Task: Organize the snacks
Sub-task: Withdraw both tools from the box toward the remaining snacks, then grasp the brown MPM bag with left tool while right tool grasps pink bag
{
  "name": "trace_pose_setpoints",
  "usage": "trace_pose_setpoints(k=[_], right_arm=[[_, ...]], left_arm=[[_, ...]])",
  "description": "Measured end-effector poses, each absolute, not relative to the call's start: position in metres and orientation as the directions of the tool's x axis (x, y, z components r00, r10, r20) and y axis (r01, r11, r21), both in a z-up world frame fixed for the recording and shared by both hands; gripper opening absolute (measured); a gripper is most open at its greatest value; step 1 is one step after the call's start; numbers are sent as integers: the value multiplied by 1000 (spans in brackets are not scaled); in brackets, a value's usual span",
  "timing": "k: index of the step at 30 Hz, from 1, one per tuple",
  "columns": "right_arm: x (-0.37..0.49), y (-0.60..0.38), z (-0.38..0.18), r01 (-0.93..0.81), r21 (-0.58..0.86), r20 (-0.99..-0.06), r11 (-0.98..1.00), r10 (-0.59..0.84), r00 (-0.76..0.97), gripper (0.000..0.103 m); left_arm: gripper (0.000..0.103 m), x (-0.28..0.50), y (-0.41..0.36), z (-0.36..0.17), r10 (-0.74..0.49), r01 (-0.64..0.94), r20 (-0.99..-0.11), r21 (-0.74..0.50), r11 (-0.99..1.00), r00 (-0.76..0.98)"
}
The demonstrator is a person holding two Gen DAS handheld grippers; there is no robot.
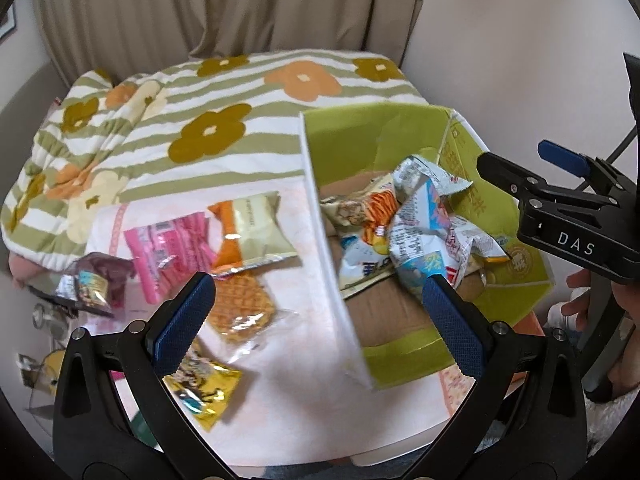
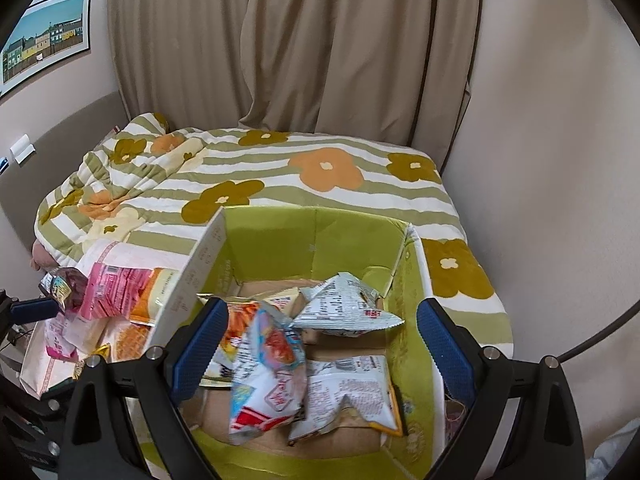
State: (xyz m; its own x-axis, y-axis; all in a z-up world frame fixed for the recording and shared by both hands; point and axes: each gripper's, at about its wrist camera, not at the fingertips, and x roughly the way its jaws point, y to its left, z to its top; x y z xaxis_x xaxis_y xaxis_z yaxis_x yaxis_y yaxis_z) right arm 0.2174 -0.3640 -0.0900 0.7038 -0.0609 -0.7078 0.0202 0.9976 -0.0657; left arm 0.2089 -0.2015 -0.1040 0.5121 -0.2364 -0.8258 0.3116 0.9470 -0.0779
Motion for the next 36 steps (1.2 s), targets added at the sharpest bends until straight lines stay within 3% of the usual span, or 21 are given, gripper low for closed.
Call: trace_pose_setpoints(k=[4,7,20,26,36], right_arm=[[206,-338,-77,24,-52,-687,998,-53,725,94],[198,-307,-67,24,-58,-659,998,-57,750,102],[200,-187,-58,-22,89,-675,996,77,734,102],[211,-140,-72,-11,77,-691,997,61,720,102],[261,-106,-126,-21,101,-789,995,93,607,102]], left_arm=[[103,203,-165,-94,-258,312,-803,-95,945,537],[102,198,-129,-86,-267,310,-789,-102,945,554],[102,204,36,-74,-253,276,-789,-110,955,560],[102,241,88,-98,-268,312,-837,-125,942,476],[102,327,98,-173,-254,289,-918,-165,943,304]])
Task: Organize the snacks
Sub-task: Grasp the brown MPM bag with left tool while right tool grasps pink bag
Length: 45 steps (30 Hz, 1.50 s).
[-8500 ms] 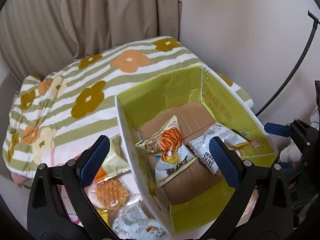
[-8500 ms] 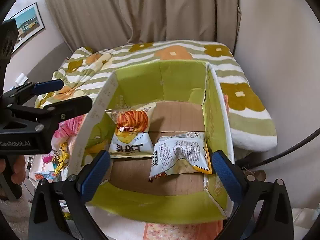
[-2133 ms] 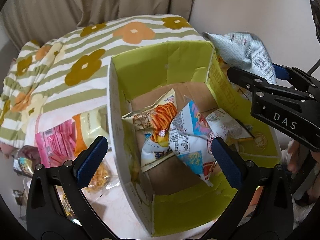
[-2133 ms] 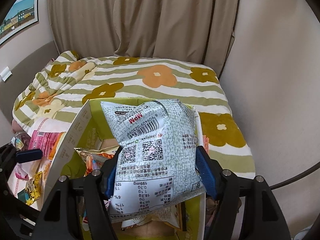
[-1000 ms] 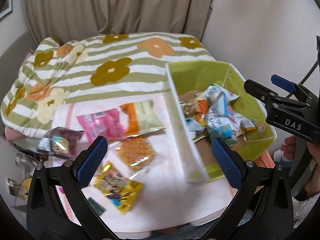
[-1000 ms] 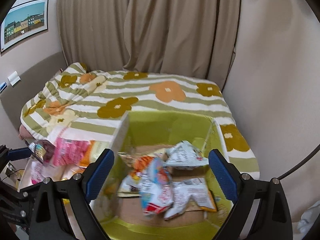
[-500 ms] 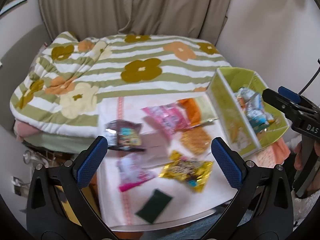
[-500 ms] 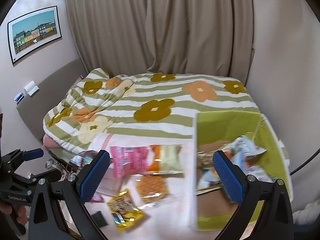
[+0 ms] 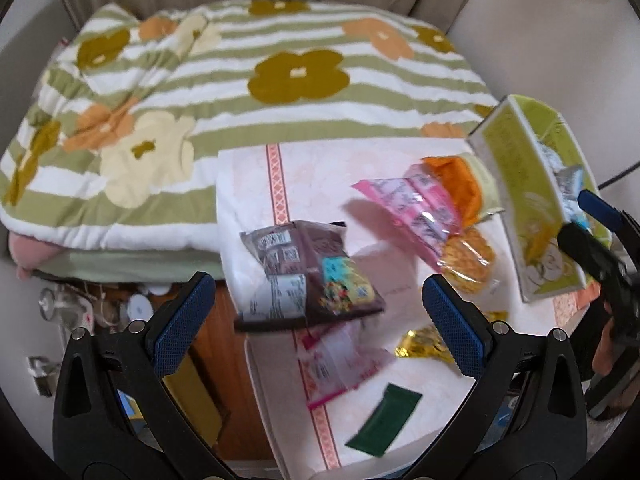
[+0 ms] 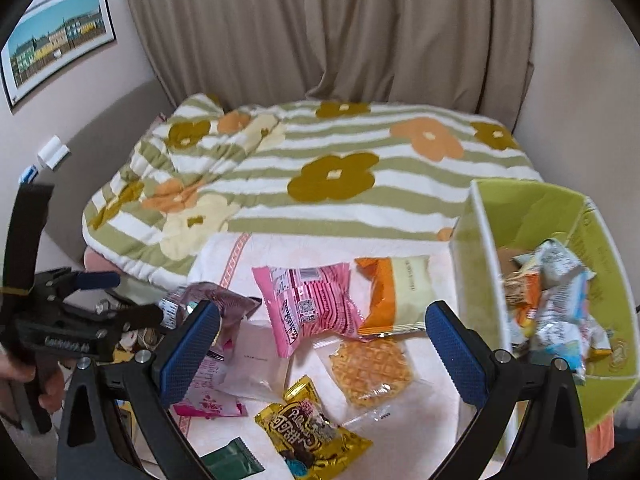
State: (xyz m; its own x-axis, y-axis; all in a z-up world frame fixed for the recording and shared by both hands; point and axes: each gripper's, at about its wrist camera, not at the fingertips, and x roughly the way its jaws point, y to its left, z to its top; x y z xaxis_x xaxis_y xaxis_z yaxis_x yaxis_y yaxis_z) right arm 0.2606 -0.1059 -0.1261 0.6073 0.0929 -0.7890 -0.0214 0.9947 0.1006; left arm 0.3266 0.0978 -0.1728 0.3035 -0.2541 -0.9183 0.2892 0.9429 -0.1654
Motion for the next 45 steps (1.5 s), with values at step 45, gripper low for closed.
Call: trace_pose_setpoints(k=[45], right_arm=[[370,-81,-264,-233,174,-930,957,237,280,103]], left_arm=[[66,364,88,-263,-166,198,-981,-143,970,105]])
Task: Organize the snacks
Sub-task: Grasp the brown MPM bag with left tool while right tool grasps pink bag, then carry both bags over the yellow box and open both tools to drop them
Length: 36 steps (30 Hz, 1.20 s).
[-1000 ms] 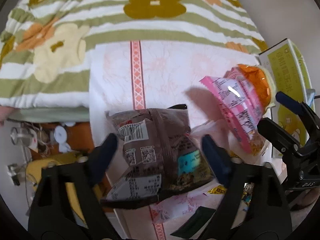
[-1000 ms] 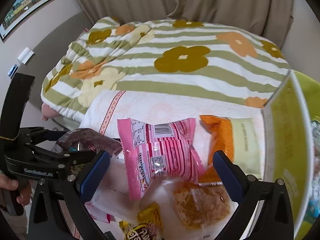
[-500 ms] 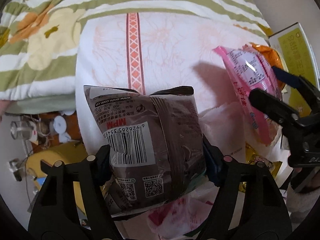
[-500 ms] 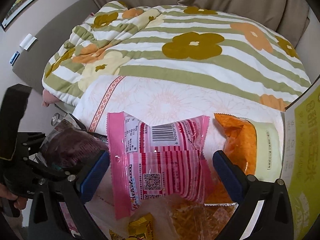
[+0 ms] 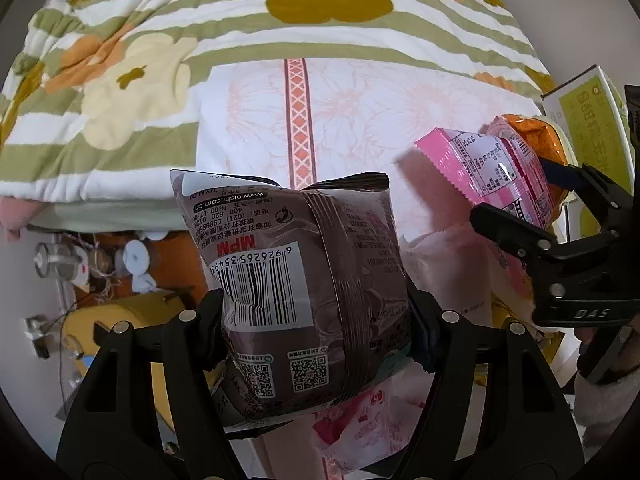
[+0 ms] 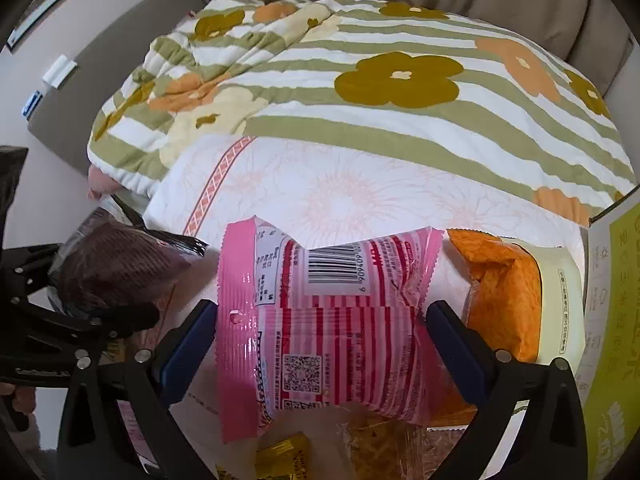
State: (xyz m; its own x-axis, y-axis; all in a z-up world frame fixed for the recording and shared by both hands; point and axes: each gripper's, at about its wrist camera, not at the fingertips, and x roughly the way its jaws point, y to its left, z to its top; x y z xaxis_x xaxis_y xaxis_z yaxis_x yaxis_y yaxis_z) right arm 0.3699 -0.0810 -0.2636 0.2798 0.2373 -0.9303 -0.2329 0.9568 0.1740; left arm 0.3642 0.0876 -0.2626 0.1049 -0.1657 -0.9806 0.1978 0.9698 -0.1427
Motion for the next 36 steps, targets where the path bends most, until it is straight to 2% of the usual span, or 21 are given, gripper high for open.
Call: trace_pose_setpoints(k=[6,7,9,10,13,17,26,36], right_arm=[[364,-69,-267,-258,76,-942,963,154,297,102],[363,-69,-267,-254,70,-941,965,148,304,97],[362,-69,-267,-247,35,-941,968,115,318,72],[361,-70,-268,-245,31,-942,969,110,317,65],[357,-74,-265,-234,48,-934,971,126,334,61],[347,-74,-248,-218,48,-919,975,128,373,60],[302,-67,-163,-190,-13,-842,982,92,532,60],[252,-108,-84,-75,-64,-760,995,0,649,60]], left_arm=[[66,357,93,-258,-169,184,-979,-146,972,116],[66,355,95,-256,-170,183,-978,-146,972,121],[66,352,96,-253,-171,183,-976,-146,972,132],[66,350,97,-251,-172,183,-975,-146,972,138],[66,344,100,-244,-177,182,-972,-148,972,156],[66,335,104,-231,-183,185,-965,-148,972,189],[66,309,104,-168,-228,235,-918,-155,960,324],[66,291,46,-93,-322,359,-848,-171,917,420]])
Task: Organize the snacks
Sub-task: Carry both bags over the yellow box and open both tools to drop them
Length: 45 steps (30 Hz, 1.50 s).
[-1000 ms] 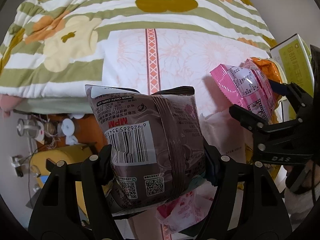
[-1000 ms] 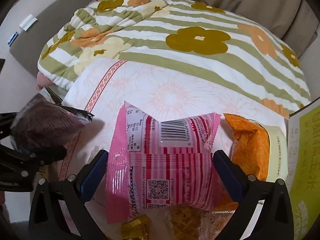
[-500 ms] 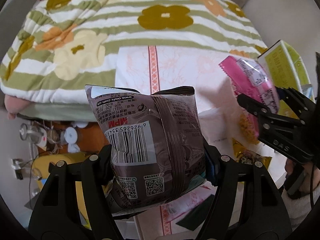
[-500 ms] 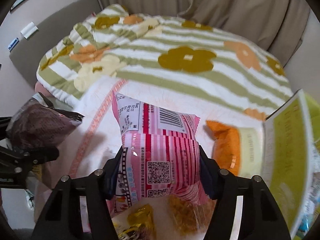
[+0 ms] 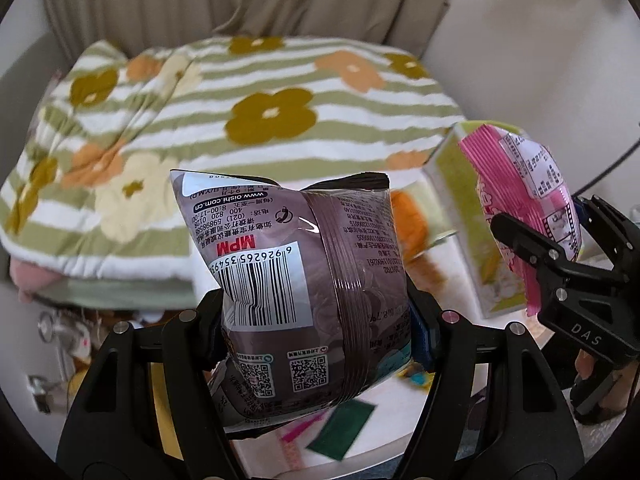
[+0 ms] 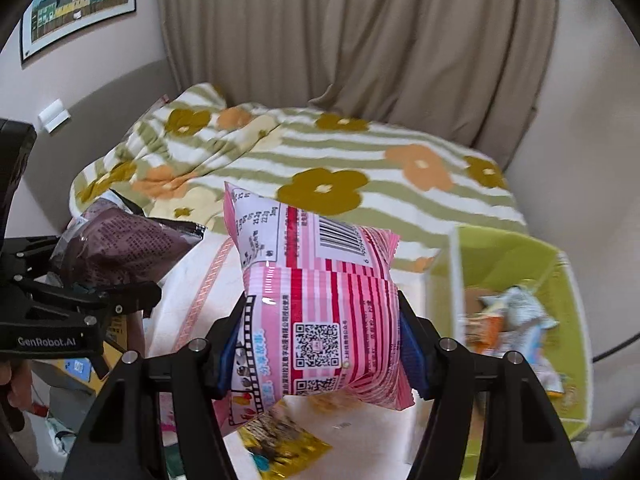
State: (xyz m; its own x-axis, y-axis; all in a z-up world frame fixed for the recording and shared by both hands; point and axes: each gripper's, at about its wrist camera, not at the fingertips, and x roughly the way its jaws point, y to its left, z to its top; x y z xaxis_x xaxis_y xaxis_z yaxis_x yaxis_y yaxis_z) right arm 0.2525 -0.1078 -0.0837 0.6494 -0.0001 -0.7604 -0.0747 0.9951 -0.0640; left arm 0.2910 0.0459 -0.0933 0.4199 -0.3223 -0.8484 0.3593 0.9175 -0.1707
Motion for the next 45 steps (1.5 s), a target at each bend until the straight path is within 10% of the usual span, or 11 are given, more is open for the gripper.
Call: trace_pose_setpoints(k=[30,35,45], right_arm=[[213,-390,-78,-3,5,-765,1000,6,644,60],[215,-398,-84,0,23,-768,1000,17,640,60],[214,-405,-90,15,43,-780,999,24,626,61]], left_arm=[[67,261,-280,-115,-375,386,-854,-230,894,361],[103,251,-287,-114,-323,393,-850,-152,907,416],[103,245,-257,-105,-319,376,-840,-151,914,439]])
